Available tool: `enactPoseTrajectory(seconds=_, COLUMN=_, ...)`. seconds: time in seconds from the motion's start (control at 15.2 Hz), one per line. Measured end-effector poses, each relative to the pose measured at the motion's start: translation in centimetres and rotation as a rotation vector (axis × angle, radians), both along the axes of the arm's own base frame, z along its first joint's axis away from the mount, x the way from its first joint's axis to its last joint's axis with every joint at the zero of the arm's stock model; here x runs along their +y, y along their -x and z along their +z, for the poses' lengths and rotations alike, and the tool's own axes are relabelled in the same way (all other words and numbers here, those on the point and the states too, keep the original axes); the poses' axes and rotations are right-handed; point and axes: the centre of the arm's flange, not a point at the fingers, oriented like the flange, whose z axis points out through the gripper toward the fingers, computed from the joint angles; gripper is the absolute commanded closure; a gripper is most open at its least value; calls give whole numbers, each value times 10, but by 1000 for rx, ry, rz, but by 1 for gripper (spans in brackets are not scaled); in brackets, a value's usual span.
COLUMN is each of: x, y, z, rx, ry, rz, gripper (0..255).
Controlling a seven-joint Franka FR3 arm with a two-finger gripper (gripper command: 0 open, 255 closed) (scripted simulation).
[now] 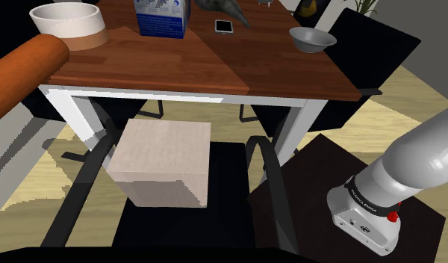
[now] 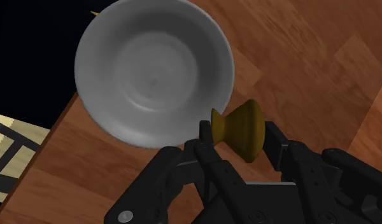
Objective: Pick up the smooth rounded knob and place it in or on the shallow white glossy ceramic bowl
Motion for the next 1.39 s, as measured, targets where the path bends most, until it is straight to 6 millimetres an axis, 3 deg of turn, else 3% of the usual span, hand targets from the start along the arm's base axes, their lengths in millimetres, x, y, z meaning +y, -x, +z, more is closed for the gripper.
enactPoseTrajectory(seconds=0.2, x=-37, y=17, z=-1, rx=0, ry=0, rz=0, gripper=255)
enactPoseTrajectory(seconds=0.33, x=-50, y=20, z=-1, rx=0, ry=0, rz=1, gripper=255)
enactPoseTrajectory(seconds=1.12, x=-55, y=22, z=-63, rx=0, ry=-1, rz=2, gripper=255)
enactPoseTrajectory(seconds=1.39, x=-54, y=22, z=-70, rx=0, ry=-1, rz=2, gripper=255)
